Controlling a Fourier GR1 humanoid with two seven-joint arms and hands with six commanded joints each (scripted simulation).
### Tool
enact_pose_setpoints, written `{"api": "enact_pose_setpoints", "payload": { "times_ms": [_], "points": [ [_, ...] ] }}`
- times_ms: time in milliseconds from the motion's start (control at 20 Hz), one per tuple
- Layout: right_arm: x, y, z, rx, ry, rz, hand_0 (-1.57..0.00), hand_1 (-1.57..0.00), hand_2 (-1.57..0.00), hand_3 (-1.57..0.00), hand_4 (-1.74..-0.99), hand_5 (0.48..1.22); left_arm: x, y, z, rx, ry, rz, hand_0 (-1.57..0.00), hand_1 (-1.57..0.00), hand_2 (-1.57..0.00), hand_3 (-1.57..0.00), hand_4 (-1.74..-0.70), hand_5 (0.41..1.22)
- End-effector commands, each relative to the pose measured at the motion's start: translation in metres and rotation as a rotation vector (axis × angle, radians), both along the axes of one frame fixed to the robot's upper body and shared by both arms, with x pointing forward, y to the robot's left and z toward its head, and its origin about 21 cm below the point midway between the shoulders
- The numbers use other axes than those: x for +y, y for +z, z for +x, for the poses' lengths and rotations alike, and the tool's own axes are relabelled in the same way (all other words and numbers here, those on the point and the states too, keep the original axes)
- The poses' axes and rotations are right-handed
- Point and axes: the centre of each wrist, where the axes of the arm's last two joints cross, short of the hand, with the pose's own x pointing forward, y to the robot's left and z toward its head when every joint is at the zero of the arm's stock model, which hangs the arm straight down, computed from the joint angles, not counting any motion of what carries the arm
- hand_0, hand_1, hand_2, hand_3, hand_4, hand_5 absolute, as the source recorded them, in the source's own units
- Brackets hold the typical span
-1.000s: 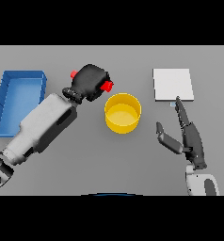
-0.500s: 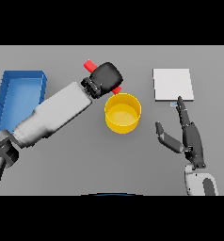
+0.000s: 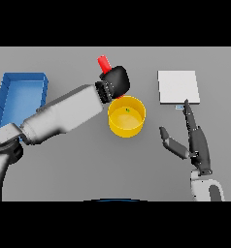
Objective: Pick up the red beaker and tilt it to pour out 1 green nut into yellow bowl. Pick up the yellow bowl and place it on the metallic measuring scale.
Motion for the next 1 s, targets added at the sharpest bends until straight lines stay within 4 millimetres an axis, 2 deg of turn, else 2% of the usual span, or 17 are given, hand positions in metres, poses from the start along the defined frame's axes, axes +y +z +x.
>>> {"api": "enact_pose_setpoints", "payload": {
  "times_ms": [0,300,350,600,700,900,950],
  "points": [
    [0.0,-0.001,0.0,0.01,-0.004,0.002,0.0,0.0,0.0,0.0,-1.167,0.626,-0.004,0.001,-0.001,-0.025,-0.032,0.041,-1.57,-1.57,-1.57,-1.57,-1.73,1.221],
    [-0.001,0.0,0.0,-0.009,0.004,-0.025,0.0,0.0,0.0,0.0,-1.159,0.632,-0.025,0.005,-0.005,-0.123,-0.119,0.186,-1.57,-1.57,-1.57,-1.57,-1.73,1.221],
    [-0.003,0.001,-0.001,-0.01,0.003,-0.017,0.0,0.0,0.0,0.0,-1.161,0.634,-0.023,0.002,-0.004,-0.129,-0.128,0.21,-1.57,-1.57,-1.57,-1.57,-1.73,1.221],
    [0.001,0.001,0.002,-0.009,-0.013,-0.01,0.0,0.0,0.0,0.0,-1.154,0.635,-0.037,0.011,-0.009,-0.176,-0.183,0.285,-1.57,-1.57,-1.57,-1.57,-1.72,1.221],
    [0.002,0.0,0.002,-0.002,-0.008,0.003,0.0,0.0,0.0,0.0,-1.153,0.636,-0.037,0.031,-0.001,-0.2,-0.19,0.311,-1.57,-1.57,-1.57,-1.57,-1.72,1.221],
    [0.001,-0.002,0.004,-0.027,0.015,0.0,0.0,0.0,0.0,0.0,-1.154,0.654,-0.035,0.092,0.021,-0.317,-0.146,0.287,-1.57,-1.57,-1.57,-1.57,-1.73,1.221],
    [0.0,0.0,0.003,-0.035,0.018,-0.012,0.0,0.0,0.0,0.0,-1.156,0.659,-0.03,0.113,0.027,-0.336,-0.116,0.24,-1.57,-1.57,-1.57,-1.37,-1.73,1.221]
  ]
}}
